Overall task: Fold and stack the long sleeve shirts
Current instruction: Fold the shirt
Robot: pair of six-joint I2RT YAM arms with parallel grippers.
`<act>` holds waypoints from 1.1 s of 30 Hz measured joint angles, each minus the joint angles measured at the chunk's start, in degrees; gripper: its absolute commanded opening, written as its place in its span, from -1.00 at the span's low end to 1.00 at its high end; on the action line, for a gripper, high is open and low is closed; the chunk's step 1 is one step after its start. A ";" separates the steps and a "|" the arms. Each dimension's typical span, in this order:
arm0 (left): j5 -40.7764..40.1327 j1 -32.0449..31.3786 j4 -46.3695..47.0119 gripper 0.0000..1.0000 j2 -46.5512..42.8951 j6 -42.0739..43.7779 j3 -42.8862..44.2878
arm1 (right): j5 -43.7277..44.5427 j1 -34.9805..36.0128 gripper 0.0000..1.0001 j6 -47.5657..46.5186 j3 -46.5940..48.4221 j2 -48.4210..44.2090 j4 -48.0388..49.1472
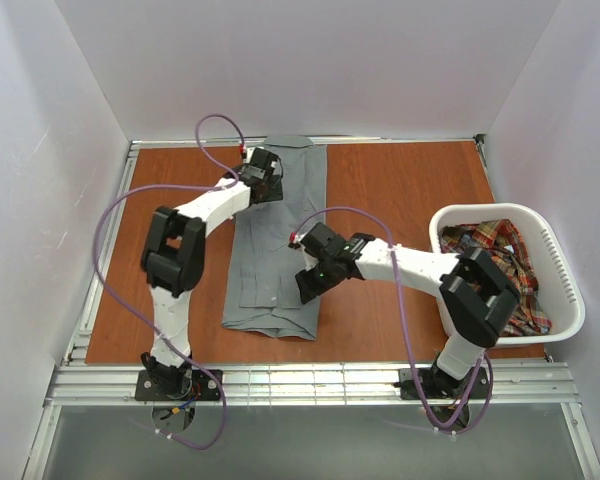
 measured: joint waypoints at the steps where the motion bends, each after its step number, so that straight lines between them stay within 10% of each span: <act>1: -0.42 0.09 -0.96 0.90 -3.21 -0.42 -2.08 | 0.31 -0.87 -0.02 -0.26 0.00 -1.44 -0.50; 12: 1.31 0.28 -6.95 0.90 -51.93 -8.28 -36.17 | 1.44 -4.37 -0.12 -3.32 1.18 -0.98 -1.55; 33: 21.55 0.31 -15.80 0.88 -64.30 -20.13 -57.94 | 14.49 -13.38 -0.17 -9.33 -2.49 1.88 -1.51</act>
